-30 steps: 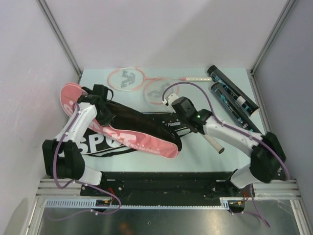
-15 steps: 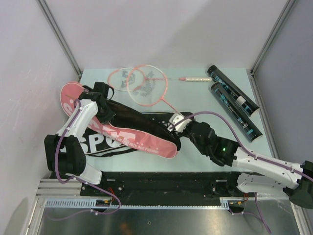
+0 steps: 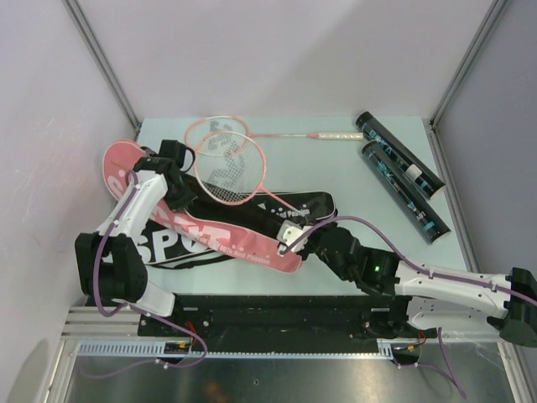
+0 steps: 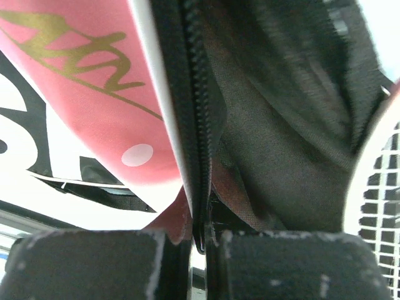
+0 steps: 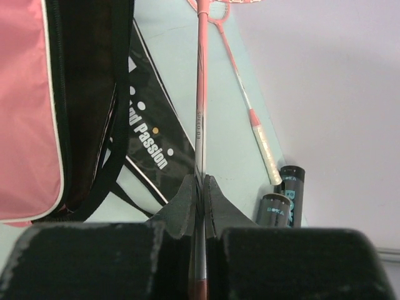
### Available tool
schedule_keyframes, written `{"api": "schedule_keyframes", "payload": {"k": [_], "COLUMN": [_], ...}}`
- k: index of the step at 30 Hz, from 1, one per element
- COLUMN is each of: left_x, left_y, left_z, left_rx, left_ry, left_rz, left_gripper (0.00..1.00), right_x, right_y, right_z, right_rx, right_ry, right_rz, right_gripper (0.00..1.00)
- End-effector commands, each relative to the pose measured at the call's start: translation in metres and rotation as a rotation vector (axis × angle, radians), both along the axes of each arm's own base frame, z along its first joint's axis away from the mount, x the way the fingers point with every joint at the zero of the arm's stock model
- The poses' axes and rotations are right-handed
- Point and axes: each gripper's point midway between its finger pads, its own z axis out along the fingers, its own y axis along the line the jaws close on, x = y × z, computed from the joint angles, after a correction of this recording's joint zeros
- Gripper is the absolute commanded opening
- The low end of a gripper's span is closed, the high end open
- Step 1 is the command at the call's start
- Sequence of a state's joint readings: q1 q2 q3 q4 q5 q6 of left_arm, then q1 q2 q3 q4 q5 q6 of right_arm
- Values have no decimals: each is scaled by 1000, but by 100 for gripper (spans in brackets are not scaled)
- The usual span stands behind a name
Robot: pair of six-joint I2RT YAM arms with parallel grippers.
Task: Pack up the badminton gear
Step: Place the racket in the racket bag.
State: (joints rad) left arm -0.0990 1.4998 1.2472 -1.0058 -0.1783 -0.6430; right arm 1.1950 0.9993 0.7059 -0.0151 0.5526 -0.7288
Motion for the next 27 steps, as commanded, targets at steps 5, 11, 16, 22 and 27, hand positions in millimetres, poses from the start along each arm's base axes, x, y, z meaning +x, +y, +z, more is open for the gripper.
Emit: {"api": "schedule_keyframes", "payload": {"k": [5,11,16,22,27], "left_x": [10,9,3,-3,-6], "left_y": [3,-6,-16,-25,-40], "left_z": [24,35,41,42,44], "left_rx": [17,-15,-52,-98,-177], "left_ry": [-64,-134,-182,-203,-225], "left_rz": [-121,-244,-321,-365,-407], "left_gripper": [0,0,0,0,1], "right_x": [-29,-21,-18,-30,-37], "right_y": [7,-7,-13,1,30], "right_z": [6,-13,-20,-5,-5], "right_rx": [-35,-153,-215,-207,-234], "right_ry": [-115,-224,-269,-337,-369], "right_rz": [113,50,33,111,184], "right_gripper": [0,0,0,0,0]}}
